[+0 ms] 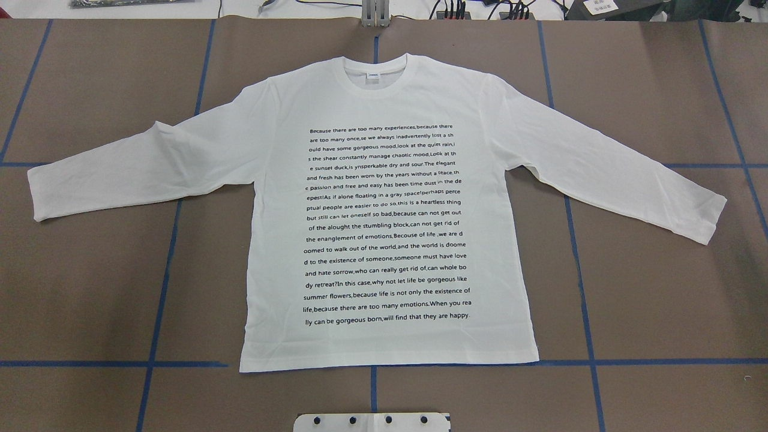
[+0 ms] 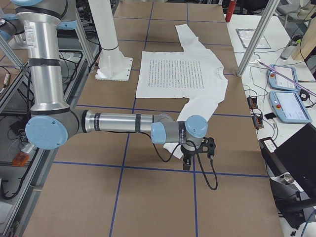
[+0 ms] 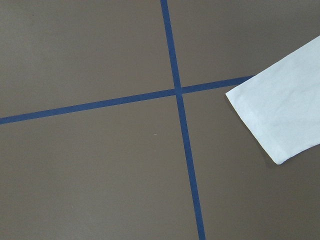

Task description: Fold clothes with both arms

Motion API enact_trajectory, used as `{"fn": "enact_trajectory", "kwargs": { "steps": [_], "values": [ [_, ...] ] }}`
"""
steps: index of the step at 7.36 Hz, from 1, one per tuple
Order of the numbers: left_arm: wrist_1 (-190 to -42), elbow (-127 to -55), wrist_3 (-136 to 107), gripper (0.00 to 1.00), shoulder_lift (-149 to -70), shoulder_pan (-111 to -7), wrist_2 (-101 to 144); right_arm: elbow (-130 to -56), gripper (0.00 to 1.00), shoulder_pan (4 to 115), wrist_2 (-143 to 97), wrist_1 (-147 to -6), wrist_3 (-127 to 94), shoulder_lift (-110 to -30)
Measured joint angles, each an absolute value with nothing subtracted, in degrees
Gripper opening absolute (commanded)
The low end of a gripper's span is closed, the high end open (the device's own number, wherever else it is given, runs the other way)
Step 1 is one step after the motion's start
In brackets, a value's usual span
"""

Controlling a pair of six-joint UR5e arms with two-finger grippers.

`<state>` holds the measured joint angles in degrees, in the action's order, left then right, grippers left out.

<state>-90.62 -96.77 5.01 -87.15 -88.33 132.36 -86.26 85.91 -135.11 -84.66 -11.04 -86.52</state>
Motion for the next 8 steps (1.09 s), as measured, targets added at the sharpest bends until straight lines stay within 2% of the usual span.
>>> {"fn": "enact_trajectory", "kwargs": {
  "steps": [6,8],
  "values": [
    [-91.27,-96.86,4.95,1.00,-89.32,-88.12,132.78,-86.30,1.00,85.71,-135.21,-84.63,-11.37,-86.46],
    [-95.95,-94.46,4.97,1.00,-90.61,-88.05,132.91,-86.48,1.00,84.09,-135.33,-82.38,-11.42,-85.68]
  ]
}}
